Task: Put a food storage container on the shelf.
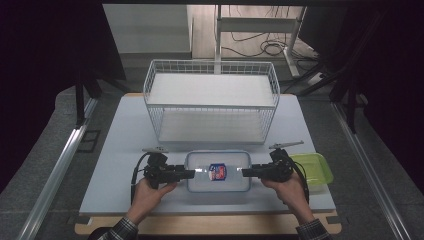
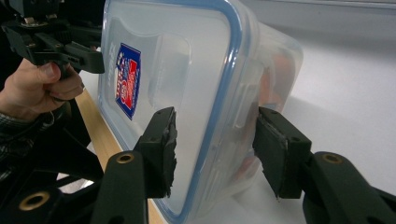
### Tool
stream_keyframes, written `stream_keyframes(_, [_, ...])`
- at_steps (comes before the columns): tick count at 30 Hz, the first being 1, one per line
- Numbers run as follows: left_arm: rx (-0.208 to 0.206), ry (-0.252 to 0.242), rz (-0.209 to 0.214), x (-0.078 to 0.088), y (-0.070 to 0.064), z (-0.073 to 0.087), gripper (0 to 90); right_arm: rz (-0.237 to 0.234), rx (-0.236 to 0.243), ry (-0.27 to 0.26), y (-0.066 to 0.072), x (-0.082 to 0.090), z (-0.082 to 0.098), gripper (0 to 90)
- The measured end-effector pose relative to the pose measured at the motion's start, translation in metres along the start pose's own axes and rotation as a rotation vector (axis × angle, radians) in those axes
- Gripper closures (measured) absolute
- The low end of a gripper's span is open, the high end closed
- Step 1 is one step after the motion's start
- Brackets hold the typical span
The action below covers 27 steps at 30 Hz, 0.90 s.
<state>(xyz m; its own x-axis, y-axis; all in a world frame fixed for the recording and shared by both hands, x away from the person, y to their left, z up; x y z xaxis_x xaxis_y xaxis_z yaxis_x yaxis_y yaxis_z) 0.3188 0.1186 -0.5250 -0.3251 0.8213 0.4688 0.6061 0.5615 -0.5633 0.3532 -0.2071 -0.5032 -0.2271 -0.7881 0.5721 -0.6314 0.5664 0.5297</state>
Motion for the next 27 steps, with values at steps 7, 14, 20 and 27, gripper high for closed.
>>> stream_keyframes(7, [-0.013,-0.032,-0.033,0.004,0.001,-0.006,49.0,0.074,0.076,-0.048,0.013,0.000,-0.002,51.5])
stream_keyframes(14, [-0.008,-0.058,-0.010,0.012,0.001,-0.013,50.0,0.065,0.080,-0.091,0.017,0.001,-0.006,51.9])
stream_keyframes(20, [-0.036,-0.078,-0.010,0.015,-0.006,-0.022,50.4,0.065,0.100,-0.131,0.023,0.011,-0.016,52.2])
stream_keyframes(27, [-0.057,-0.091,-0.019,0.021,-0.010,-0.031,50.4,0.058,0.113,-0.149,0.025,0.015,-0.024,52.3])
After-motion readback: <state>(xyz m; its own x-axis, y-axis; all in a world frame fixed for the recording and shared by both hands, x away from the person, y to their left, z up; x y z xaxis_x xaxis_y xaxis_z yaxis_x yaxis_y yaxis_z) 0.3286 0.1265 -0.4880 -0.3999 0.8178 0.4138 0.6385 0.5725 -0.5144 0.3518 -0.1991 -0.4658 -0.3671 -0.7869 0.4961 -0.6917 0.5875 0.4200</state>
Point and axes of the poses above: each handheld gripper's, and its own axes: x roughly backward along the jaws, z roughly out of its underside, y roughly to its left, the point moved 4 cm from there along -x, roughly forward along the jaws, and after that the axes turned 2 degrees about -y, right-handed, at the moved point
